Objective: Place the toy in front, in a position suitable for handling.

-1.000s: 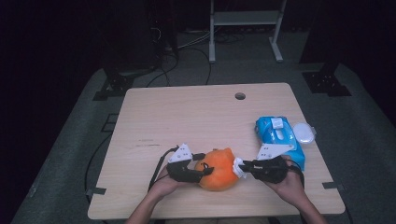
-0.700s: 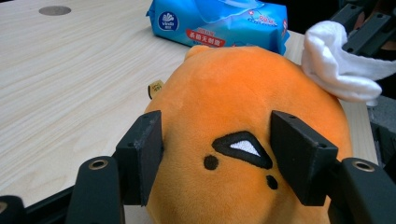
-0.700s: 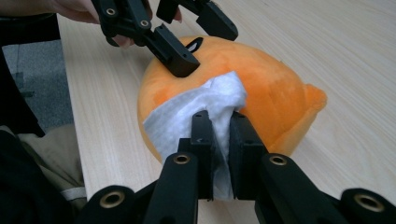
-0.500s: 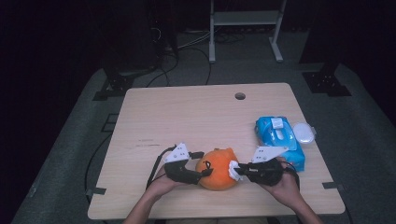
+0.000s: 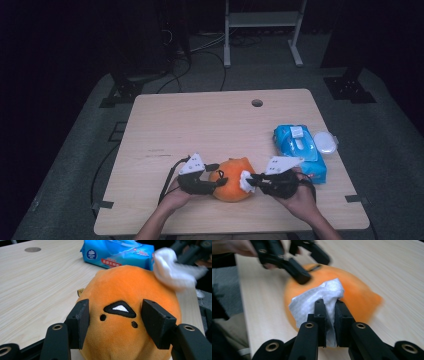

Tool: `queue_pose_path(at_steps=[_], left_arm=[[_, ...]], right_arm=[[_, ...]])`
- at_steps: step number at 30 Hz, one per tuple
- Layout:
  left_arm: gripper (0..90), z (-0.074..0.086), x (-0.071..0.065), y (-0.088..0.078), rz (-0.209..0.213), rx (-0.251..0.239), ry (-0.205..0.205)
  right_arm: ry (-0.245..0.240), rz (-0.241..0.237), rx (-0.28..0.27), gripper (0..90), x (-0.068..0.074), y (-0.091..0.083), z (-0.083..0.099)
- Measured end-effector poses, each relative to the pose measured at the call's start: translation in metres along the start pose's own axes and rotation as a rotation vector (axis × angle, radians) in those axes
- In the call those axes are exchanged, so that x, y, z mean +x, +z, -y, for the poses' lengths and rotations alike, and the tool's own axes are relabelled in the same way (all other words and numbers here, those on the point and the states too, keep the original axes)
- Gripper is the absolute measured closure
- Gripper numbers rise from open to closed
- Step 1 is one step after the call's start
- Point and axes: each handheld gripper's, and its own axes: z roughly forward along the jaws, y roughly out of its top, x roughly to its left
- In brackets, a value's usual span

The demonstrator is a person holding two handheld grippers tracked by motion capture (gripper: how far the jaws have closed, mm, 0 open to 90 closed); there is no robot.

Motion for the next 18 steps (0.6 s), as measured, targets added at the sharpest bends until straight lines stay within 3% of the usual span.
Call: queue_pose_path(at_steps=[2, 5, 10, 14, 18], left_arm=[[38.9, 0.0, 0.001, 0.0, -0.005, -0.004, -0.013], [36.5, 0.0, 0.0, 0.001, -0.007, -0.004, -0.022], [37.0, -0.002, -0.003, 0.006, -0.022, -0.014, -0.049], [37.0, -0.002, -0.004, 0.007, -0.02, -0.01, -0.031], [37.4, 0.0, -0.001, 0.005, -0.017, -0.013, -0.05]], right_arm=[[0.035, 0.012, -0.005, 80.9, -0.01, -0.005, 0.005], [0.041, 0.018, -0.003, 80.9, -0.013, -0.008, 0.007], [-0.007, -0.007, 0.006, 81.0, 0.005, 0.001, 0.002], [-0.057, -0.056, 0.022, 80.9, 0.021, 0.016, -0.004], [-0.047, -0.044, 0.012, 80.9, 0.015, 0.01, -0.005]])
